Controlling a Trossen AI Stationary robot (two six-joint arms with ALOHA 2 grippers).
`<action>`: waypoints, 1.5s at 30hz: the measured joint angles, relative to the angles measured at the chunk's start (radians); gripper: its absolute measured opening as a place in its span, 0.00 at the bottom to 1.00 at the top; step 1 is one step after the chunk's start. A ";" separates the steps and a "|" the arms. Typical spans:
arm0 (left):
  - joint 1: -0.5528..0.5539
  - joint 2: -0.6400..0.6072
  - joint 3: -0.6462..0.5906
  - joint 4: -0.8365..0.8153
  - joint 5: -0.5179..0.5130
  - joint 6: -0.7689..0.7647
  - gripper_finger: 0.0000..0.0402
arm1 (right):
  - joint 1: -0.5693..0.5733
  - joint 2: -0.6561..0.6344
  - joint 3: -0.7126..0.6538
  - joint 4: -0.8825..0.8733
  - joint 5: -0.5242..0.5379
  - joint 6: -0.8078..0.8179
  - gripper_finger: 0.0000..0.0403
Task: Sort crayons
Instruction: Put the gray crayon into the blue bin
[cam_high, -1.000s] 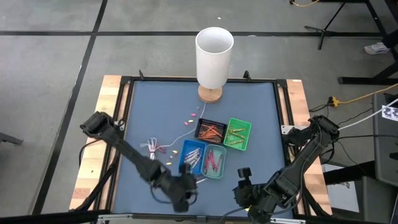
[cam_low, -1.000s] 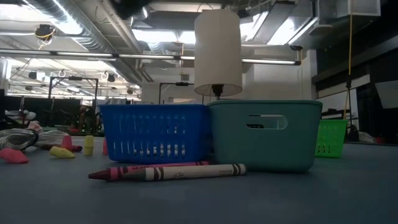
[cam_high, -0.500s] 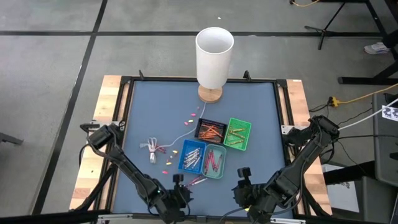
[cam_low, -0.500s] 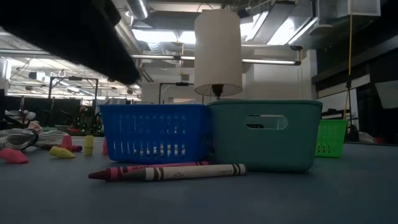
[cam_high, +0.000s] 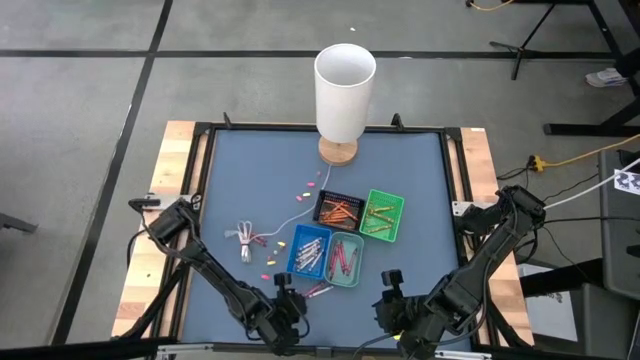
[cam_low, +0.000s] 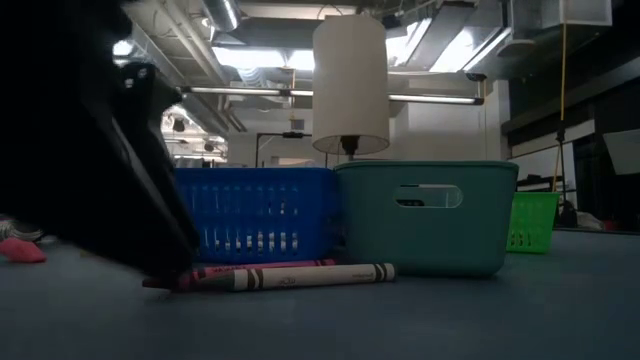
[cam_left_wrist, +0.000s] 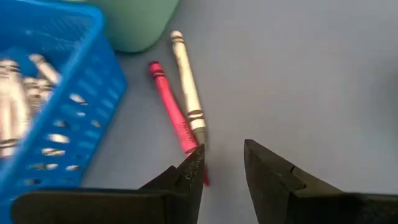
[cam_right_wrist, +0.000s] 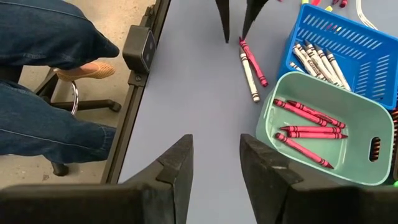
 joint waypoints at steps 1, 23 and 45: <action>0.004 0.008 0.000 0.005 0.006 -0.003 0.24 | 0.000 0.000 0.000 0.000 0.000 0.000 0.32; -0.003 0.030 0.000 0.081 0.001 -0.048 0.24 | 0.000 0.000 0.000 0.000 0.000 0.000 0.32; 0.060 0.076 0.000 0.234 0.035 -0.045 0.24 | 0.000 0.000 0.000 0.000 0.016 0.000 0.32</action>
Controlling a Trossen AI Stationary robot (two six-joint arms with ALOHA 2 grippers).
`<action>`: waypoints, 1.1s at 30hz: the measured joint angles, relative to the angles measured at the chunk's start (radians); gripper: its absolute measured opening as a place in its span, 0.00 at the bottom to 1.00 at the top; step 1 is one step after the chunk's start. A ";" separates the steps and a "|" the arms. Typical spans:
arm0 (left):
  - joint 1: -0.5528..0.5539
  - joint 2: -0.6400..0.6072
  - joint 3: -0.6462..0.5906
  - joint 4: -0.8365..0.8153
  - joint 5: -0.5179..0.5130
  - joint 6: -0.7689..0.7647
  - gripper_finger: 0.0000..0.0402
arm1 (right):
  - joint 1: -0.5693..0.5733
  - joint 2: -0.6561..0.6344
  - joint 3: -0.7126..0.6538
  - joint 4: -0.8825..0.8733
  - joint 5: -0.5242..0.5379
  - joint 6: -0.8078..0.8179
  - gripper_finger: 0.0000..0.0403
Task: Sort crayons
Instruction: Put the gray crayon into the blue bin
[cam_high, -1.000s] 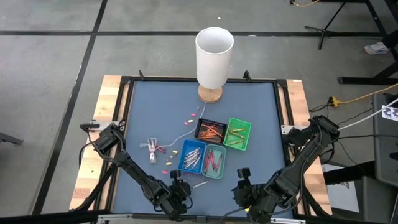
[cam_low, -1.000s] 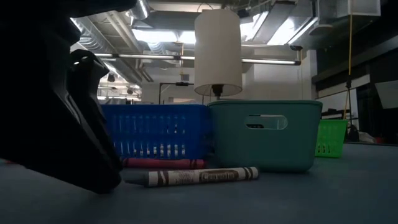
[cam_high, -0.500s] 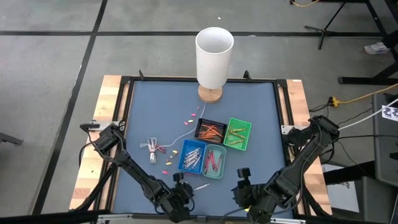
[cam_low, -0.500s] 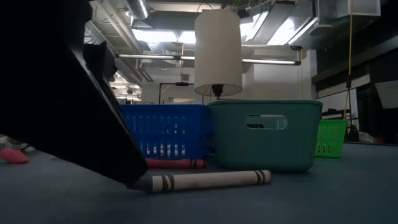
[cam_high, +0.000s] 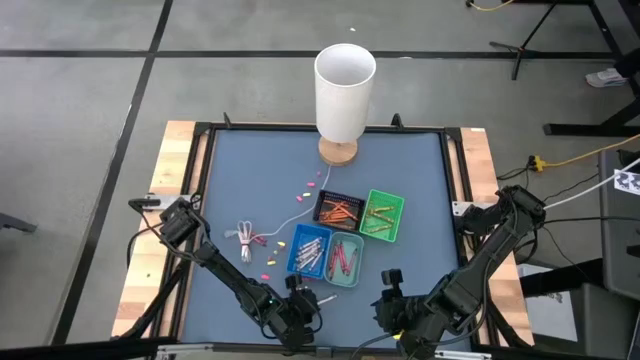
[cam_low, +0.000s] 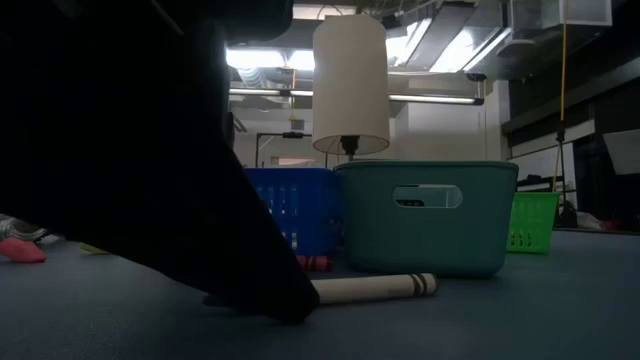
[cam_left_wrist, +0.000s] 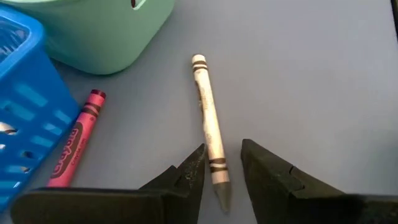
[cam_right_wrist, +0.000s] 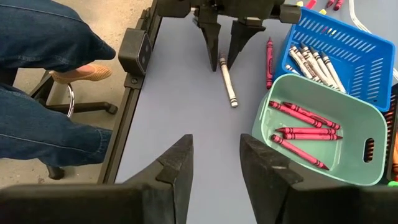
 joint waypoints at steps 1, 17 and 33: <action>0.002 0.004 0.001 0.001 0.002 -0.004 0.24 | 0.000 0.000 0.000 0.000 0.000 0.000 0.32; 0.003 0.007 0.001 -0.005 0.001 -0.003 0.05 | 0.000 0.000 0.000 0.000 0.001 0.000 0.32; 0.005 -0.052 -0.003 -0.015 0.035 -0.002 0.03 | 0.000 0.000 0.000 -0.010 0.002 -0.030 0.32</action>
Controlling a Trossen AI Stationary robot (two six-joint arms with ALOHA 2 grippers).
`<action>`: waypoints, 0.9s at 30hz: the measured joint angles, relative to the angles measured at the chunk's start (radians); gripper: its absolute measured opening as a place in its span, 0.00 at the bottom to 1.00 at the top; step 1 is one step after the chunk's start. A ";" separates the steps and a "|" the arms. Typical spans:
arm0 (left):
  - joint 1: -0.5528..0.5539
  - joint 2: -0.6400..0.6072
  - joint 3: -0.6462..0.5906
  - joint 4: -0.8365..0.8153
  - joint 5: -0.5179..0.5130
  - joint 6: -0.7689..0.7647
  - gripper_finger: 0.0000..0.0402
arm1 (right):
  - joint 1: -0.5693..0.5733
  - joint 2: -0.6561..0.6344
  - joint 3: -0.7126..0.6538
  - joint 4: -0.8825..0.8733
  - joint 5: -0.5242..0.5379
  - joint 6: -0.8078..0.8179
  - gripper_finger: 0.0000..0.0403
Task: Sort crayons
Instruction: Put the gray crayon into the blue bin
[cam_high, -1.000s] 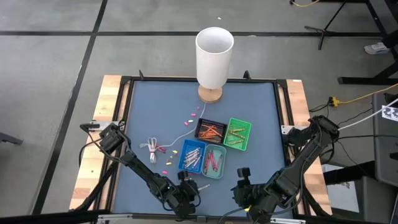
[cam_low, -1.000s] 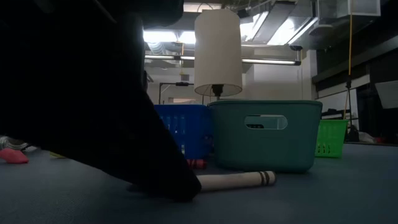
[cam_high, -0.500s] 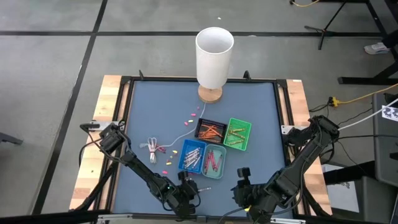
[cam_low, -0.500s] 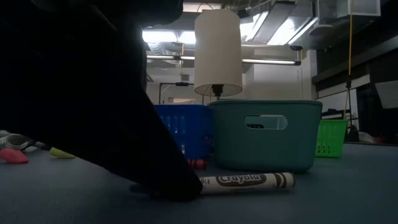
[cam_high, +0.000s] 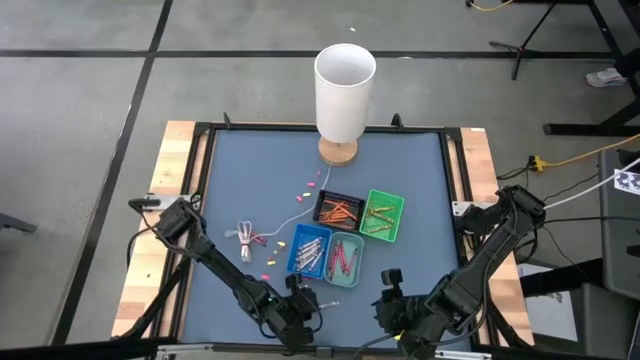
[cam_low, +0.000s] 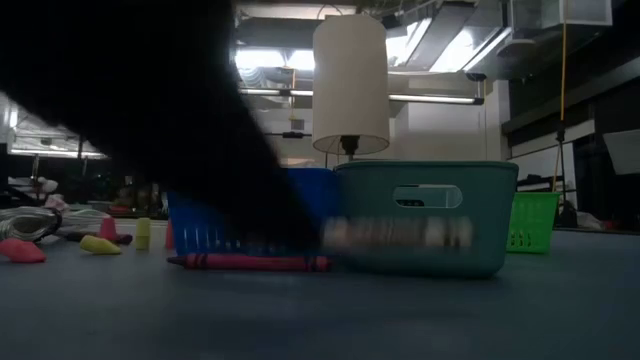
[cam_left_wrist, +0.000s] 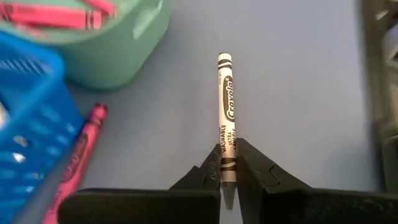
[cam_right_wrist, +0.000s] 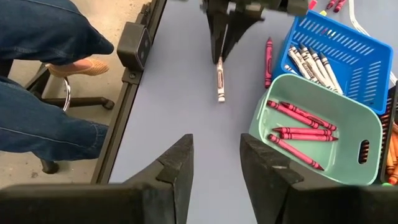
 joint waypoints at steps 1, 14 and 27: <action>0.000 -0.015 0.000 0.000 -0.001 0.003 0.03 | 0.000 0.000 0.000 -0.001 0.000 0.000 0.32; 0.053 -0.224 0.002 -0.202 0.015 0.135 0.03 | 0.000 0.000 0.000 -0.018 0.000 0.000 0.32; 0.180 -0.272 0.003 -0.519 0.021 0.136 0.03 | 0.000 0.000 0.000 -0.016 0.000 0.000 0.32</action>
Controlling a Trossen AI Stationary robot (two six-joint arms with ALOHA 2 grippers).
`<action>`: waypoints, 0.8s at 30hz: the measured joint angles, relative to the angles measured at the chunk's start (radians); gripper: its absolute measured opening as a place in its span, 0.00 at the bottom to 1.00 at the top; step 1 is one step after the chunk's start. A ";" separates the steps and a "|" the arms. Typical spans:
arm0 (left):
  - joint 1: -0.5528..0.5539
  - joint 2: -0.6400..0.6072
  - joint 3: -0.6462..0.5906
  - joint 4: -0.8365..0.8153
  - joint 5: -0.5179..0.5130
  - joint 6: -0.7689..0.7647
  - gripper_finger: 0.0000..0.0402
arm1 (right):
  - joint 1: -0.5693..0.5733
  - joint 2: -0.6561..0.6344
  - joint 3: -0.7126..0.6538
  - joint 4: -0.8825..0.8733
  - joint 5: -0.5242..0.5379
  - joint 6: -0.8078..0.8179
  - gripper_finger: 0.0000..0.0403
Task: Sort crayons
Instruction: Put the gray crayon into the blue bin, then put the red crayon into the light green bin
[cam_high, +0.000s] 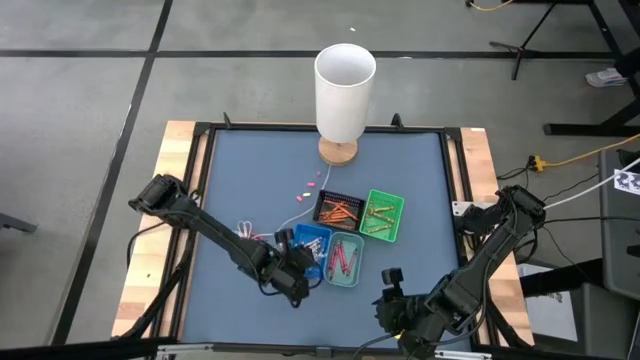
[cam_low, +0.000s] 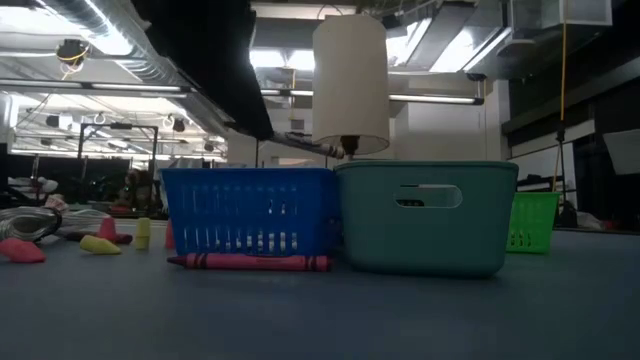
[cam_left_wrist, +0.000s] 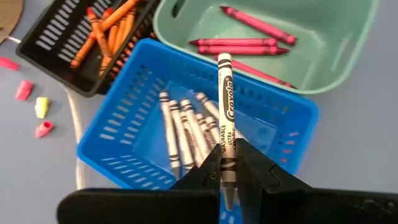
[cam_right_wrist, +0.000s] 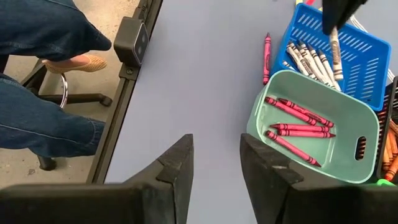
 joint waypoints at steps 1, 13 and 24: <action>0.006 0.000 0.000 -0.003 0.001 0.000 0.03 | 0.000 0.000 0.000 0.000 0.000 0.000 0.32; 0.049 -0.005 0.000 -0.002 0.097 -0.032 0.20 | 0.000 0.000 0.000 0.000 0.000 0.000 0.32; -0.065 -0.057 0.000 0.048 0.177 -0.061 0.20 | 0.000 0.000 0.000 0.000 0.000 0.002 0.32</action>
